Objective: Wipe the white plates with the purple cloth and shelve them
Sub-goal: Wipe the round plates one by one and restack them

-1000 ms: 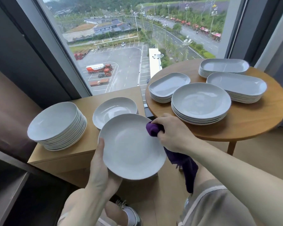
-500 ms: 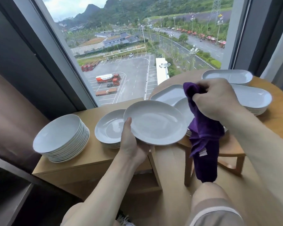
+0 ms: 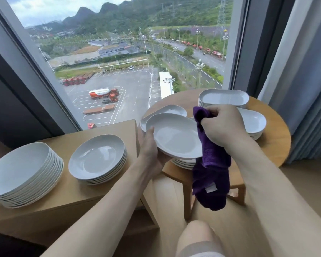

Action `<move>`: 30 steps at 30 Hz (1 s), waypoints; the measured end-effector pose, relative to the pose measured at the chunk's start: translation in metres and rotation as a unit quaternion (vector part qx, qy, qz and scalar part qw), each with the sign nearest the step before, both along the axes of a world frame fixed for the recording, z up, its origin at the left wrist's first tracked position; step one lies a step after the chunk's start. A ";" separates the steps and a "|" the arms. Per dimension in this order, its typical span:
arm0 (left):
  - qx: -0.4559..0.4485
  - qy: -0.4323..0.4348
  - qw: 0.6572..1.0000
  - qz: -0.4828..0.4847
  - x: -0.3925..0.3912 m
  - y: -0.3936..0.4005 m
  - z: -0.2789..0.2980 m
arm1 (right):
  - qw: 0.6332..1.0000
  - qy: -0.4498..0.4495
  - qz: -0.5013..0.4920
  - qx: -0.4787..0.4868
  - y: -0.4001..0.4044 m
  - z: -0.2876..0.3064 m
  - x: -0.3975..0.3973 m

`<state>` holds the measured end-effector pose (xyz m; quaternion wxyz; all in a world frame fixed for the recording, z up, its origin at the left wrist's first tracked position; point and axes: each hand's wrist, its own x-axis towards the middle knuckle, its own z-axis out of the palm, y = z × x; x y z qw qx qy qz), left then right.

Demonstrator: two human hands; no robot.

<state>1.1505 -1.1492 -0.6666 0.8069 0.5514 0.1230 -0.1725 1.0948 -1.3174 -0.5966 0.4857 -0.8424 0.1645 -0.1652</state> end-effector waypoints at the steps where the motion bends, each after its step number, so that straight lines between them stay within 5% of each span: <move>1: 0.001 0.001 1.000 0.000 0.005 -0.004 -0.003 | 1.000 0.001 -0.001 0.000 -0.003 0.002 -0.001; 11: 0.144 -0.046 0.989 0.007 0.038 -0.021 -0.010 | 0.998 0.053 0.030 -0.030 -0.025 0.034 -0.015; 17: 0.401 -0.159 0.902 -0.030 0.039 -0.005 -0.011 | 0.993 0.096 0.051 -0.036 -0.014 0.030 -0.018; 24: 0.437 -0.177 0.879 -0.068 0.034 -0.002 -0.025 | 0.984 0.136 0.106 -0.042 0.003 0.026 -0.014; 30: 0.519 -0.195 0.822 -0.130 0.041 -0.007 -0.028 | 0.976 0.159 0.135 -0.056 0.018 0.015 -0.010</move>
